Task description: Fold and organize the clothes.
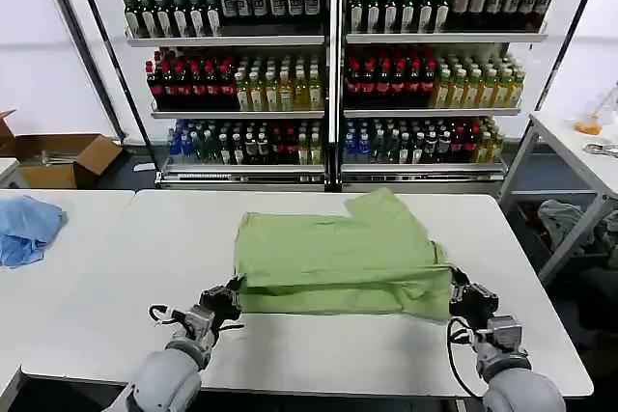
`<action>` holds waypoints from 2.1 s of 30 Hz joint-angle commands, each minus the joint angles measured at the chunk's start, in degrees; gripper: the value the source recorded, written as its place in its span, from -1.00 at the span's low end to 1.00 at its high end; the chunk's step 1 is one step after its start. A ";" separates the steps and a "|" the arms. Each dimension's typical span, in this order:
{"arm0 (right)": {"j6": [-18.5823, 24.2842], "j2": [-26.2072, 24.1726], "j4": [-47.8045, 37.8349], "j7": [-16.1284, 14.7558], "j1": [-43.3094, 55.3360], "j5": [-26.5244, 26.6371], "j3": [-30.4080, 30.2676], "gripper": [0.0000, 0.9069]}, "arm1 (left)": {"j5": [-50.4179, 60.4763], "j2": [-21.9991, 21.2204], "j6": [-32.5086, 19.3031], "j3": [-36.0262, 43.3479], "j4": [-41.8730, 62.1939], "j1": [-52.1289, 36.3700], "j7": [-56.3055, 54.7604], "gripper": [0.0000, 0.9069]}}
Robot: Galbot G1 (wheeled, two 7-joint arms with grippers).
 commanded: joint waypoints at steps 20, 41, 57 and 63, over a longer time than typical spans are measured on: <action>-2.59 5.02 -0.54 1.97 -7.82 5.69 2.91 0.42 | -4.70 -4.24 1.17 -2.67 0.44 4.22 -2.40 0.22; -1.41 3.41 -3.59 0.93 -5.01 7.75 -0.56 -1.00 | -7.03 -4.48 1.28 -2.19 2.52 3.67 -0.82 -0.91; -0.14 1.20 10.82 -0.21 -21.29 6.72 6.00 -1.00 | -6.99 -2.29 2.27 -4.27 -7.60 11.34 -0.53 -0.91; 0.83 1.97 15.28 -0.25 -30.33 3.73 7.63 -1.00 | -5.49 -0.18 2.31 -5.75 -14.49 18.47 -0.27 -0.91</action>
